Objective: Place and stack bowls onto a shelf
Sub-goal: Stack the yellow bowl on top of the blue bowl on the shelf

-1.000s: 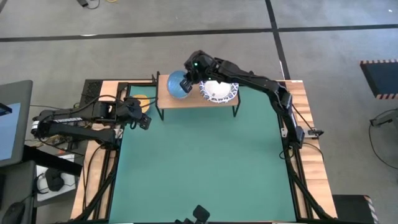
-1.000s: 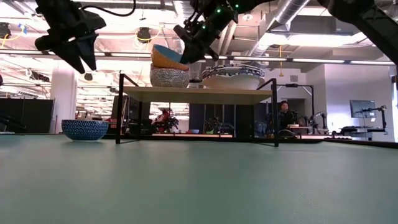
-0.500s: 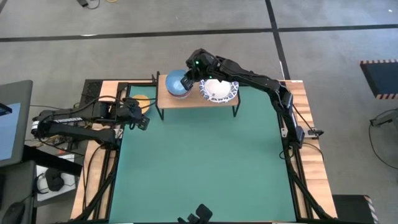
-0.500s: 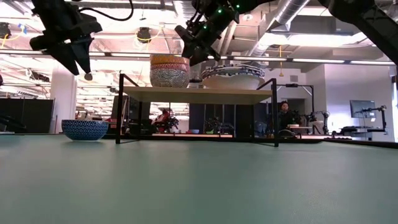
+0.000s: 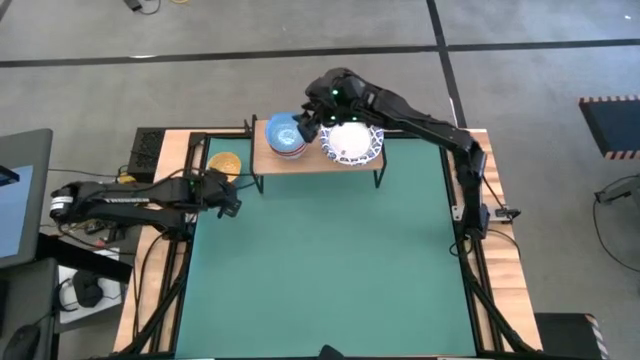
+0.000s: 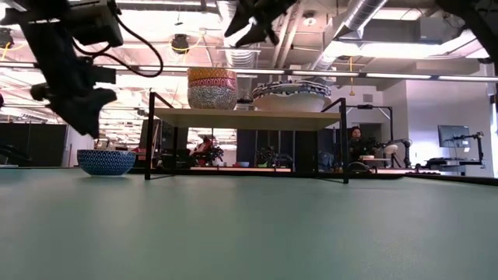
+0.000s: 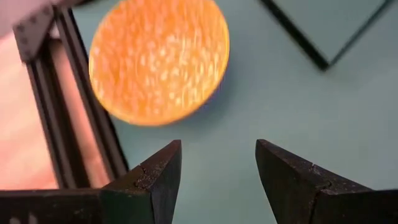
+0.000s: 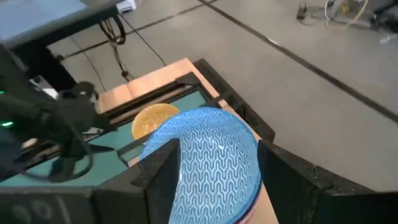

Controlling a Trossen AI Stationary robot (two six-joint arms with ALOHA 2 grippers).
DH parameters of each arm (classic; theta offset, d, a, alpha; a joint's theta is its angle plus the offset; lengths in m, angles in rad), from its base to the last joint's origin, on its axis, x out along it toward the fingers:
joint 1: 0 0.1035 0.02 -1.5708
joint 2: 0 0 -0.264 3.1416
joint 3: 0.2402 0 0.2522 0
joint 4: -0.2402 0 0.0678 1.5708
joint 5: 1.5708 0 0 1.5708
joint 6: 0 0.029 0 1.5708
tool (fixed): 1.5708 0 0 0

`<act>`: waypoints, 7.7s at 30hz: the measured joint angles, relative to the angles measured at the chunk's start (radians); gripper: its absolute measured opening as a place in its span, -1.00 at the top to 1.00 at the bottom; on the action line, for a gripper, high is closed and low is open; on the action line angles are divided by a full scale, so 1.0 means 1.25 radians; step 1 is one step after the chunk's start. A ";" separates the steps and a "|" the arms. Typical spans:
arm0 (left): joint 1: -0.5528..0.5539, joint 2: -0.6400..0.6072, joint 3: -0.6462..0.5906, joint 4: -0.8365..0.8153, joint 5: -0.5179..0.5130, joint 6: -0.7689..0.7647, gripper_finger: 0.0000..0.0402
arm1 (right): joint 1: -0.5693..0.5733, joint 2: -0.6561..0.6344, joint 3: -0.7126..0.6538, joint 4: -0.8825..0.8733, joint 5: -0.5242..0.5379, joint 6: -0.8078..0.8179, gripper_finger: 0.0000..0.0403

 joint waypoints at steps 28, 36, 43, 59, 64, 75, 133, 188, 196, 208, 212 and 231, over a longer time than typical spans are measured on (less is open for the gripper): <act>0.155 0.037 -0.150 0.313 0.046 0.345 0.79 | -0.005 -0.076 0.000 -0.050 -0.003 -0.134 -0.16; 0.165 0.037 -0.145 0.333 0.182 0.374 0.99 | -0.009 -0.076 0.000 -0.057 -0.044 -0.120 -0.16; 0.149 0.037 -0.065 0.280 0.234 0.362 1.00 | 0.007 -0.094 -0.001 -0.054 -0.077 -0.062 -0.16; -0.003 0.034 0.227 -0.042 0.314 0.537 1.00 | 0.057 -0.122 -0.001 -0.094 -0.098 -0.003 -0.16; -0.033 0.041 0.212 -0.038 0.275 0.521 1.00 | 0.087 -0.123 -0.001 -0.107 -0.099 0.023 -0.16; -0.028 0.136 0.136 -0.025 0.203 0.371 0.55 | 0.163 -0.131 -0.001 -0.192 0.013 0.052 -0.16; 0.306 0.257 0.038 0.224 0.279 0.489 0.37 | -0.063 -0.158 -0.001 -0.265 0.015 -0.179 -0.16; 0.433 0.257 0.165 0.092 0.276 0.443 0.71 | -0.066 -0.158 -0.001 -0.280 0.000 -0.197 -0.16; 0.503 0.257 0.142 0.139 0.277 0.522 0.17 | -0.066 -0.158 -0.001 -0.291 -0.002 -0.197 -0.16; 0.531 0.365 0.102 0.217 0.299 0.576 0.17 | -0.067 -0.158 -0.001 -0.302 -0.002 -0.197 -0.16; 0.531 0.390 0.102 0.226 0.287 0.582 0.36 | -0.067 -0.158 -0.001 -0.310 -0.002 -0.193 -0.16; 0.451 0.304 0.099 0.145 0.333 0.299 0.98 | -0.049 -0.158 -0.001 -0.350 -0.003 -0.190 -0.16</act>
